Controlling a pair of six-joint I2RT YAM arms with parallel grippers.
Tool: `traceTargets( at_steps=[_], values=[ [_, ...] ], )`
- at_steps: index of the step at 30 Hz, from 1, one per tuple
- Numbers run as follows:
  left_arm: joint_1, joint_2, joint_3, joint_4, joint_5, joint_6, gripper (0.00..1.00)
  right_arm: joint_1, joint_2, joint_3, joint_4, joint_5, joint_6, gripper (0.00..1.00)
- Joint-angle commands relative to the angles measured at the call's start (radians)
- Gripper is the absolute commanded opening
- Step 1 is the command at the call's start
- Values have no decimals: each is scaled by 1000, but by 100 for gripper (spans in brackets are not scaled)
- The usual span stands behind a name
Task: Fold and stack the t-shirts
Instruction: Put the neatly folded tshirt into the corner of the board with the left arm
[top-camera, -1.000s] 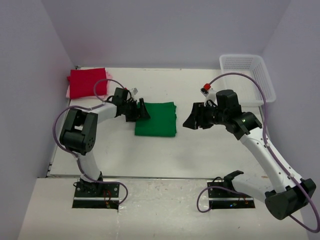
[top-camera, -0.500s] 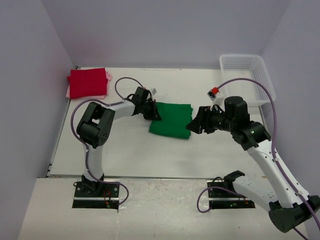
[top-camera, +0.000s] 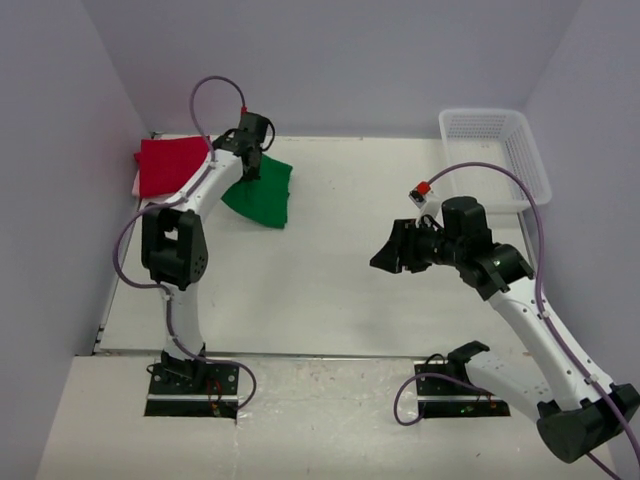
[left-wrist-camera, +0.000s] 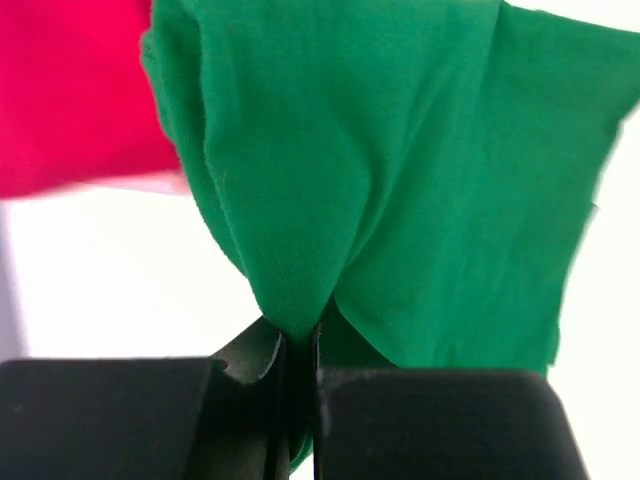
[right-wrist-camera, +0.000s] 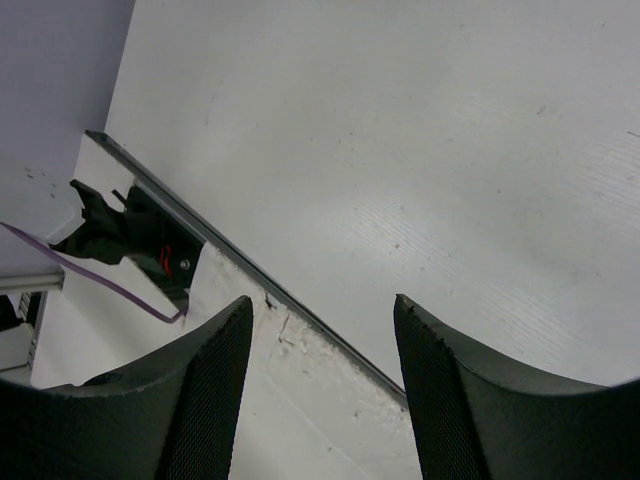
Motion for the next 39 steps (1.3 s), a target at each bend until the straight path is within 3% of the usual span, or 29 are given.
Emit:
traceTargets(
  at_steps=[1,7,15,25,39],
  values=[
    [67,-46,83,24,-122,167,0,8,-1,-8,-4,-17,-21,59],
    [132,-35,120,148,-138,302,0,35,17,-38,10,-41,-19,59],
    [137,2,150,332,-100,424,0,77,23,-72,2,-23,-15,59],
    [140,83,402,265,-188,484,0,78,58,-104,22,-29,-13,59],
    [175,85,427,236,-183,489,0,78,51,-100,10,-17,-6,59]
  ],
)
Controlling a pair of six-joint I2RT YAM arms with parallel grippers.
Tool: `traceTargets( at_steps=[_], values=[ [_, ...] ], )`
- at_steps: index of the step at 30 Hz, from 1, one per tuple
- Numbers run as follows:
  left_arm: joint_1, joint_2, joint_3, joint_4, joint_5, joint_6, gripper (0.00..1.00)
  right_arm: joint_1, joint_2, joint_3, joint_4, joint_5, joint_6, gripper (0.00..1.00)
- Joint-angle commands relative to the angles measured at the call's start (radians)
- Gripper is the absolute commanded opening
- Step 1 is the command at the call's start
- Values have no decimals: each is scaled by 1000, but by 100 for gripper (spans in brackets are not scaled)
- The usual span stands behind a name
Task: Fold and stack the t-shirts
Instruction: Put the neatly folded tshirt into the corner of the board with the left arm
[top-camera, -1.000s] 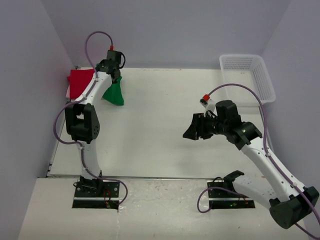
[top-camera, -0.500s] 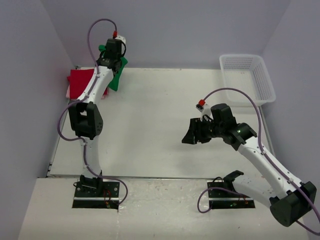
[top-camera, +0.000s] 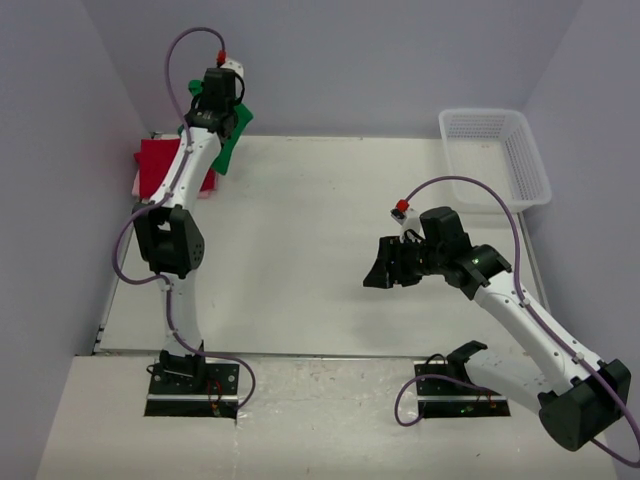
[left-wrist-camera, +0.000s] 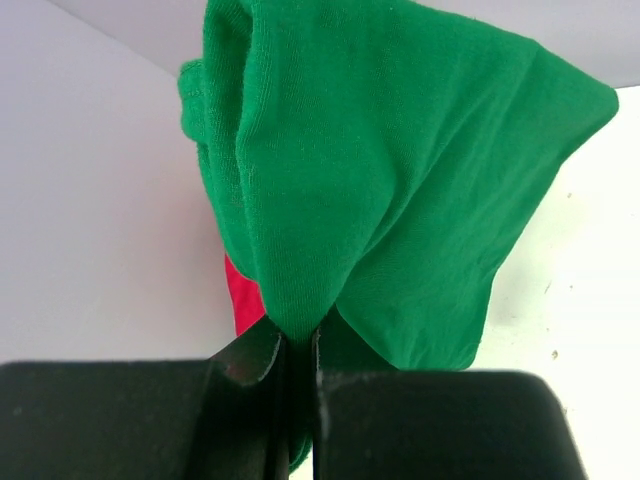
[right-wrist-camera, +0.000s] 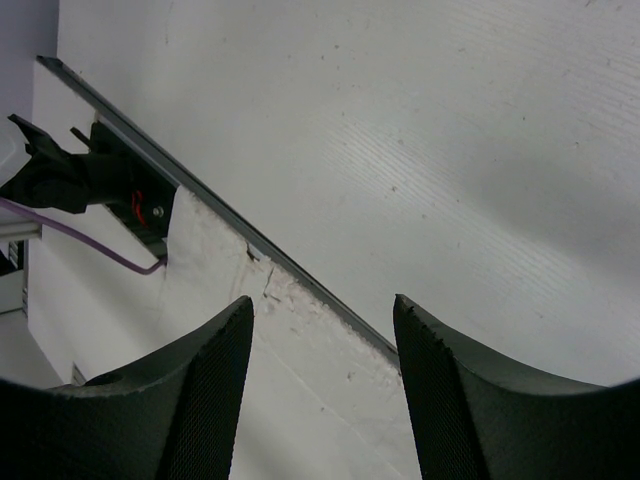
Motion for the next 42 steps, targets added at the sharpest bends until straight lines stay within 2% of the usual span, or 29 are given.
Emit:
traceTargets(
  at_steps=[1,17,25,37,40,42],
  values=[
    [30,-14,33,30,-14,25,0,4,-14,6,6,-6,0,59],
    [105,67,-9,56,61,-21,0,4,-14,41,-44,29,6,59],
    [174,126,-19,102,81,-30,0,3,-4,9,-43,31,26,60],
    [247,284,33,163,10,29,0,4,83,36,-49,26,34,60],
    [257,314,42,212,-54,65,0,3,115,36,-25,-2,37,60],
    [265,327,33,295,-121,91,6,3,135,29,1,-21,38,60]
  ],
)
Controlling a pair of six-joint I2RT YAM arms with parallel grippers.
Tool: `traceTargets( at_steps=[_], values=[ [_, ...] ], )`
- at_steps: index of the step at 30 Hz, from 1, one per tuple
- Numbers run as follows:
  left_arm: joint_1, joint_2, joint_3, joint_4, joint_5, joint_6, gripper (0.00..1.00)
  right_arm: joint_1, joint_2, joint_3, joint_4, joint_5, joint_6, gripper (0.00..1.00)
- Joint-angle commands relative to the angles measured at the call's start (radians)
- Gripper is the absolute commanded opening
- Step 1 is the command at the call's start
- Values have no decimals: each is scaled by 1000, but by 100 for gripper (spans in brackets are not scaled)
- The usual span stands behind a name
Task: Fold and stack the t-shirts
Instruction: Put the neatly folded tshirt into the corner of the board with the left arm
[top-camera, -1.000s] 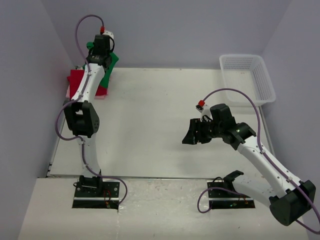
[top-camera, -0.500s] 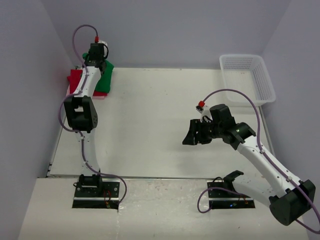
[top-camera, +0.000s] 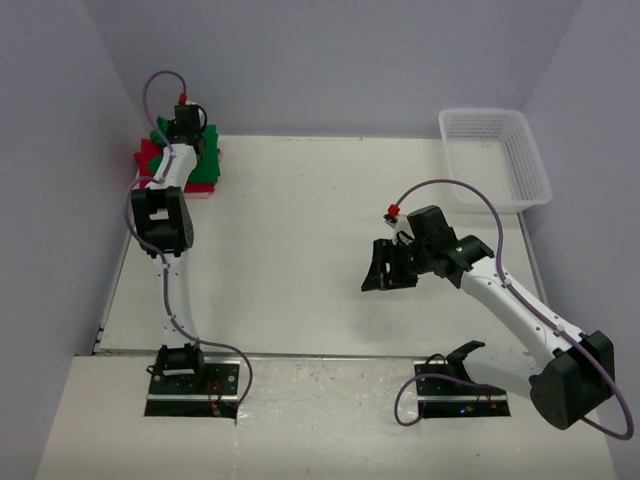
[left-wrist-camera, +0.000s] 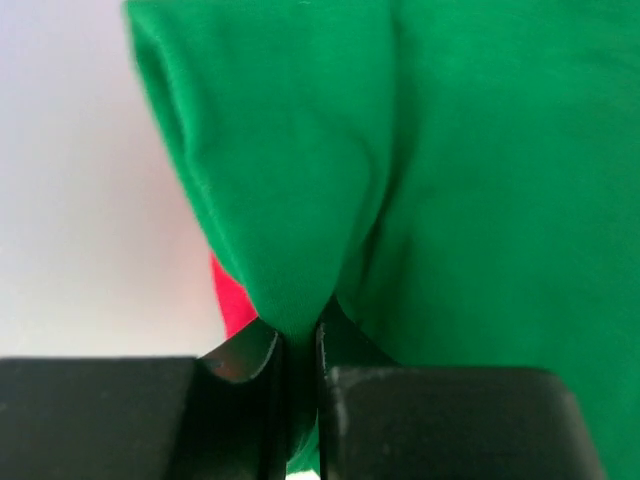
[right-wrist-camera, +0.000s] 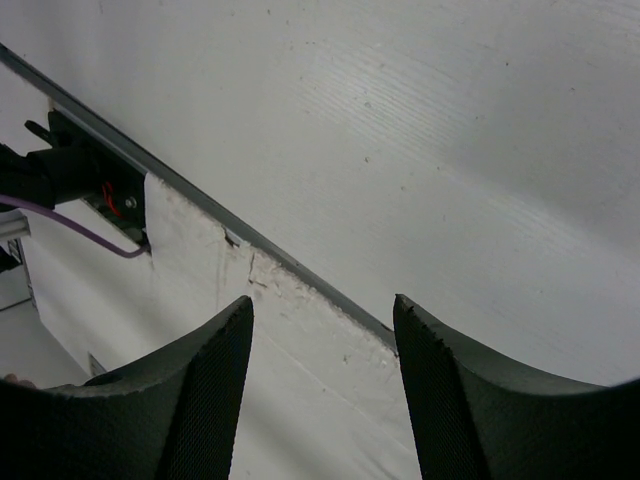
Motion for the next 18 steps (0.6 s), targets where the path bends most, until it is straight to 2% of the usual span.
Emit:
traceTargets(
  at_steps=[1,2,4,5,7,8,9,10,11,15,18],
  values=[
    [19,9,27,178,-130,66,11,4,48,25,46,-36,13,60],
    [31,6,2,255,-186,55,22,4,61,18,54,-41,14,60],
    [39,-12,-15,320,-250,50,23,7,88,11,62,-62,10,59],
    [39,-31,-100,484,-285,73,34,9,101,-1,83,-59,17,59],
    [34,-93,-195,663,-415,151,48,14,107,-10,98,-83,11,59],
    [33,-109,-250,811,-460,179,62,14,116,-6,94,-82,11,59],
    [33,-120,-268,882,-534,219,69,14,116,-5,97,-88,7,59],
    [30,-137,-271,921,-543,251,77,20,116,-1,95,-91,-1,59],
    [21,-144,-275,974,-546,265,98,20,112,7,92,-87,-2,59],
    [-38,-175,-271,1154,-603,436,100,27,96,30,86,-73,-6,59],
    [-114,-218,-217,1159,-633,465,100,30,75,48,65,-26,-6,59]
  ],
)
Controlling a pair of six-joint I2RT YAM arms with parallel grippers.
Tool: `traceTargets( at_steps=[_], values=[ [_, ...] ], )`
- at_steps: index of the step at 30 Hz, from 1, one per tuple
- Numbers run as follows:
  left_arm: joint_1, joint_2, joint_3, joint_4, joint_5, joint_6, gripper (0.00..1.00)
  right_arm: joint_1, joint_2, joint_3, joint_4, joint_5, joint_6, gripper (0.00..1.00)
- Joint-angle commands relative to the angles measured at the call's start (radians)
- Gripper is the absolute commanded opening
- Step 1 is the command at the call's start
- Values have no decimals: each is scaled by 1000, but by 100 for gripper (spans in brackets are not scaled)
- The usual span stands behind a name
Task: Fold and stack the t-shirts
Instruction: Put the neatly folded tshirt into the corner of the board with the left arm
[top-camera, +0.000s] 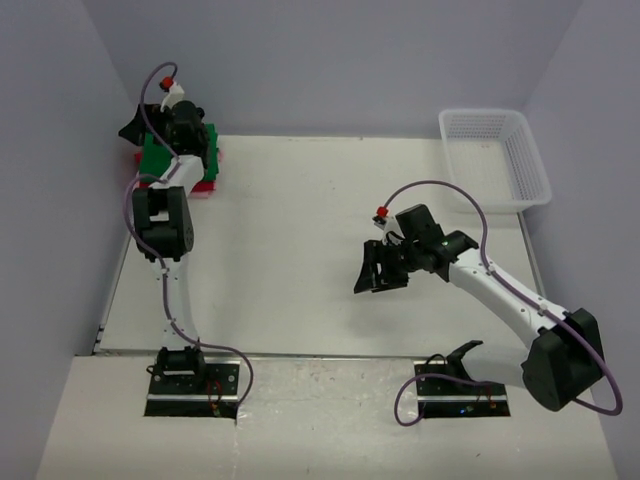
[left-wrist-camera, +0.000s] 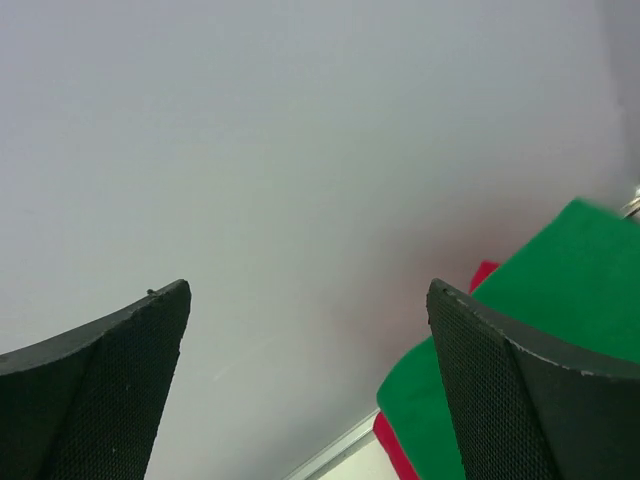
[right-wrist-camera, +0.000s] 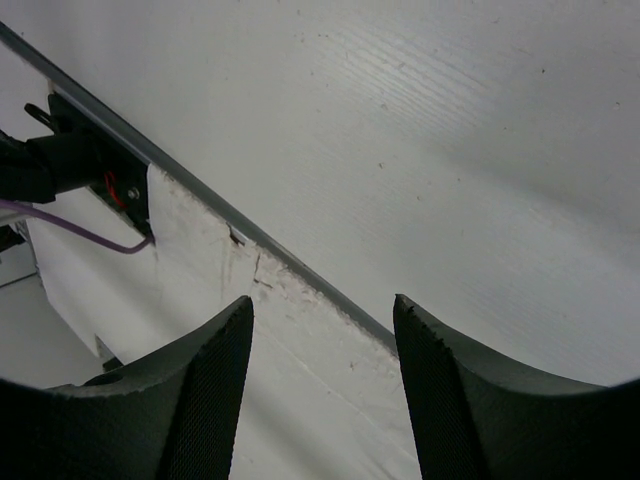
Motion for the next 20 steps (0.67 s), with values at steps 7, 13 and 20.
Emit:
traceTargets(
  at_steps=[7,13,20],
  values=[
    [-323,-278,335,-580,39,-456,100,24,-87,86,-7,291,-12,61],
    [-408,-643,-37,-969,717,-1068,100,40,-157,29,177,445,-63,63],
    [-538,-1083,-611,-839,727,-1042,100,46,-187,-59,444,408,-9,67]
  ],
)
